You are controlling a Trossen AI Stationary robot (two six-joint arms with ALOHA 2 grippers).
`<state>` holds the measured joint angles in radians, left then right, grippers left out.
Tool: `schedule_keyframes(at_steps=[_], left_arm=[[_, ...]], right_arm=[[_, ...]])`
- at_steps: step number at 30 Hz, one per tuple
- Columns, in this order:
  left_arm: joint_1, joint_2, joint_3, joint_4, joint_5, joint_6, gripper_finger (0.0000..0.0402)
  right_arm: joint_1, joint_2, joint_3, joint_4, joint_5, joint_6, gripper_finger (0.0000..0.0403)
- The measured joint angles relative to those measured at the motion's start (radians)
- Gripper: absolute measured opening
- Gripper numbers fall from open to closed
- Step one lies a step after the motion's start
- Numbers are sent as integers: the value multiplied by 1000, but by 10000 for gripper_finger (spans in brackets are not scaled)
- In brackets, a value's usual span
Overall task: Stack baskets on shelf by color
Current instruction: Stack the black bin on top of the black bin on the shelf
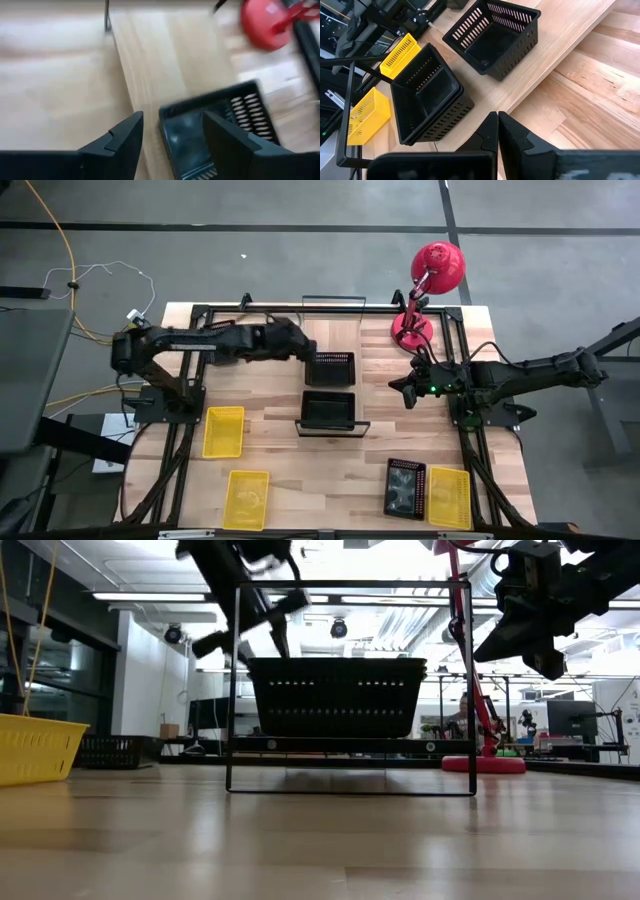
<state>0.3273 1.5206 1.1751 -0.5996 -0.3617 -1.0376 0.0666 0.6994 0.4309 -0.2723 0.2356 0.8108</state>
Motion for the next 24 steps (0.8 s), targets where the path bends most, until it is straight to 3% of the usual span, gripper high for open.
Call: schedule_keyframes(at_steps=[9,17,20,24], left_arm=[[-5,-270,-8,89,-22,430,195],[-22,-518,-229,249,-9,539,195],[-21,-618,-351,394,46,585,195],[4,-732,-509,634,222,655,195]], right_arm=[[0,0,0,2,-23,22,0],[0,0,0,31,-34,45,0],[0,0,0,75,-34,45,0],[0,0,0,146,-34,44,0]])
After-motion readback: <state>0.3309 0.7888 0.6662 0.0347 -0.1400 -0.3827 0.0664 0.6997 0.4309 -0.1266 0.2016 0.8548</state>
